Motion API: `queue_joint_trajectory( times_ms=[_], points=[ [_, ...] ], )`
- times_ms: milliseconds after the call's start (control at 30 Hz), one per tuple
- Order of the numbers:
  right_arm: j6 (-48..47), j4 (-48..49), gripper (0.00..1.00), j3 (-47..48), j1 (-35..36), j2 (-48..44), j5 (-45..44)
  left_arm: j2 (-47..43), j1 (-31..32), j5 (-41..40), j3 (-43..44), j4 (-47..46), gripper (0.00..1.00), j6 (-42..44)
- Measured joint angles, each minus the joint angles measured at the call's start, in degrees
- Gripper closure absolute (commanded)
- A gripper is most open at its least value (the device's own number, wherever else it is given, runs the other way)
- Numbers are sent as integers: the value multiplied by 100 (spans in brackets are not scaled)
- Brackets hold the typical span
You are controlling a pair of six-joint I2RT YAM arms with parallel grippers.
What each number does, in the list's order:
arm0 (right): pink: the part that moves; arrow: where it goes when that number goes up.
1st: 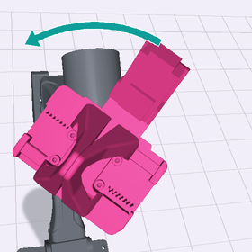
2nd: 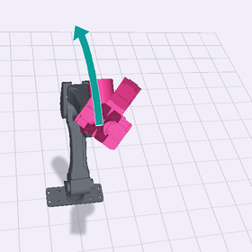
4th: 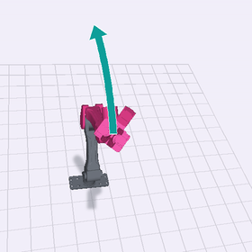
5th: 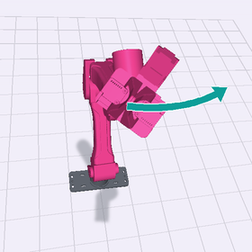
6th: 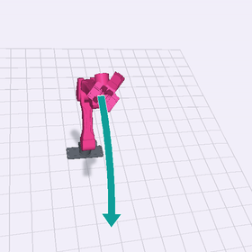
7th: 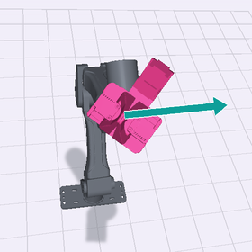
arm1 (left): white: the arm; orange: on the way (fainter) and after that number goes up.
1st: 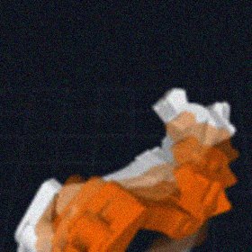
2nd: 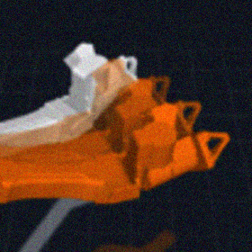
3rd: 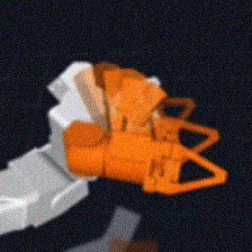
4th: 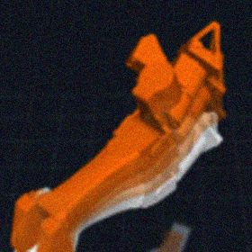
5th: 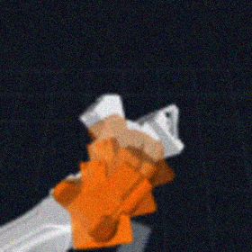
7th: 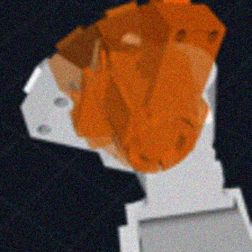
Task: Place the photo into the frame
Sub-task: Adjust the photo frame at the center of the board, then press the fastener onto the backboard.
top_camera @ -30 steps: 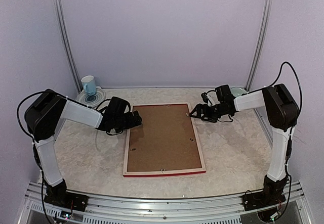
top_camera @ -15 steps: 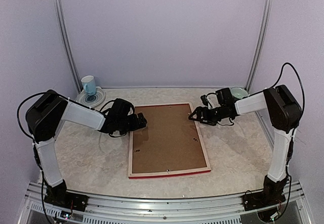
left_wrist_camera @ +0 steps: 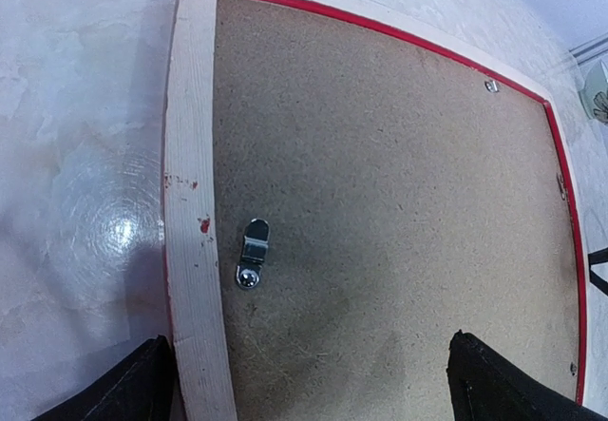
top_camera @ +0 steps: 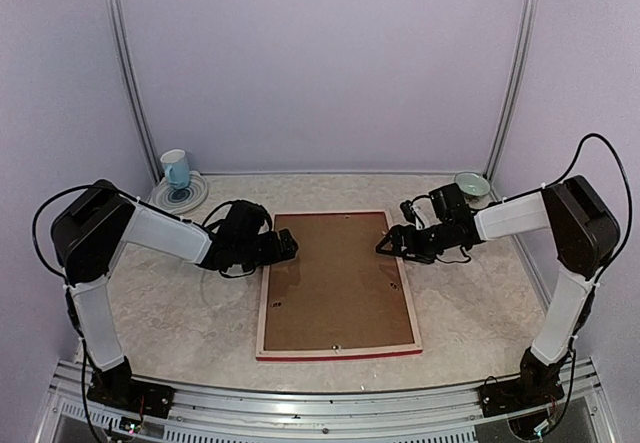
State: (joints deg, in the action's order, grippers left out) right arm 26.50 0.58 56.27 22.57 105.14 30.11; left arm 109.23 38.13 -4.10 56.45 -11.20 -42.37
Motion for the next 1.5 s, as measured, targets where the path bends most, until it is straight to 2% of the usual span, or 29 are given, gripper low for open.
queue_joint_trajectory(
  times_ms=[267, 600, 1033, 1500],
  points=[
    [-229, -568, 1, 332, 81, -164, -693, -44, 35, -186, 24, 184, 1, 17],
    [-544, -673, 1, 588, -330, -188, -1248, -149, -476, -387, 452, 743, 2, 227],
    [-584, -647, 1, 365, -439, -358, -1325, 321, -439, -522, 970, 1386, 18, 525],
    [-570, -586, 1, 352, -463, -374, -1231, 382, -396, -605, 1049, 1537, 25, 568]
  ],
)
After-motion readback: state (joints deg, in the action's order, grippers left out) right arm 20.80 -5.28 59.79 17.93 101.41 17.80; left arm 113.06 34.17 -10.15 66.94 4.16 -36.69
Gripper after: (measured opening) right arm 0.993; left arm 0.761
